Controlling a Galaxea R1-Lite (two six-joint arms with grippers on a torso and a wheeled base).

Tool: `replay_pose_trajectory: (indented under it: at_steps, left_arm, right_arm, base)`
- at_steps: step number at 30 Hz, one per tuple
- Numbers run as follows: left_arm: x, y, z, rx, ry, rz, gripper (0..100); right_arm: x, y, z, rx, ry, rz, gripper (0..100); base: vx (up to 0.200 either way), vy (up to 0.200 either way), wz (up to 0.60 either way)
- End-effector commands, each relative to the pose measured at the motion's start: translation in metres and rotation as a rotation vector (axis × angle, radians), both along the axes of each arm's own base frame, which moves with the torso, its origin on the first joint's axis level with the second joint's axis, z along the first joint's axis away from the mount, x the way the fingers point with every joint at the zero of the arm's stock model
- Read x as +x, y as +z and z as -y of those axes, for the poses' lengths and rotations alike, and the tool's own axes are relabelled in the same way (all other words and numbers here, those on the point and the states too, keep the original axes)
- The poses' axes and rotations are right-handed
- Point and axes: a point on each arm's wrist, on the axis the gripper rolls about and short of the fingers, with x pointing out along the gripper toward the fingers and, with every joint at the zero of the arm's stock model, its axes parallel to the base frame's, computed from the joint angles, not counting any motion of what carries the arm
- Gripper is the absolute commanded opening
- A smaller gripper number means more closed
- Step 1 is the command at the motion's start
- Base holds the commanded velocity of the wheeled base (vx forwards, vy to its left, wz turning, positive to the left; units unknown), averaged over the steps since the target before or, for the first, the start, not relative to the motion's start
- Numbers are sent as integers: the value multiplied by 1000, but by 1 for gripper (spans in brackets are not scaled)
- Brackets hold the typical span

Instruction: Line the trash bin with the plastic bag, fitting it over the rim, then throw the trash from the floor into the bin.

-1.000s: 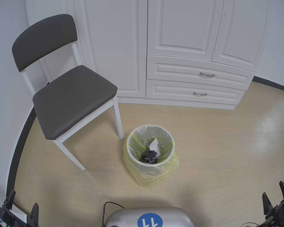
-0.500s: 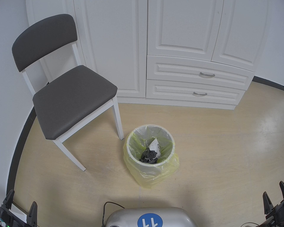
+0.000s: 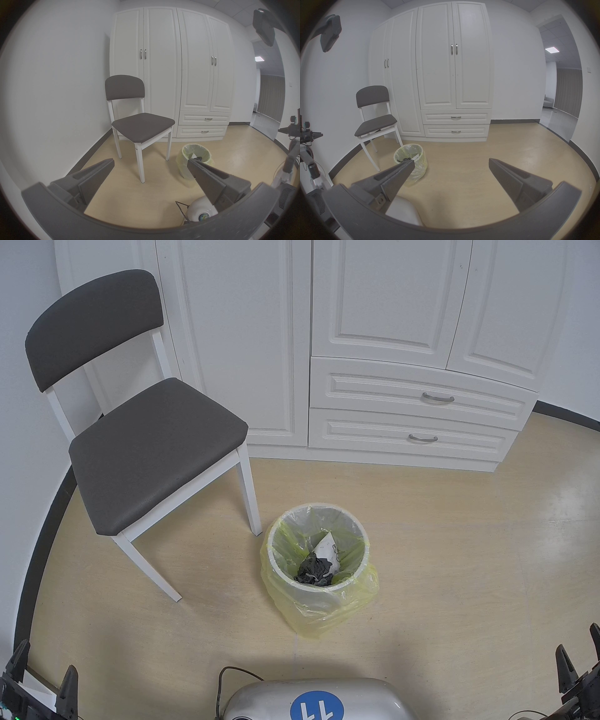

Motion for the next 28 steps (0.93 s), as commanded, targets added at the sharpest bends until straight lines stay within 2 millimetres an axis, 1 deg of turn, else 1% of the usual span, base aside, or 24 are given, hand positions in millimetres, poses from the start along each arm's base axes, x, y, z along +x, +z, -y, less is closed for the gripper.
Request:
replay_pose_trajectory:
  at_steps: [1, 28]
  left_arm:
    - [0, -5, 0, 0, 1, 1, 100]
    - [0, -5, 0, 0, 1, 1, 100]
  right_arm:
    - [0, -5, 0, 0, 0, -3, 100]
    - [0, -5, 0, 1, 2, -2, 100]
  base:
    - [0, 0, 0]
    - [0, 0, 0]
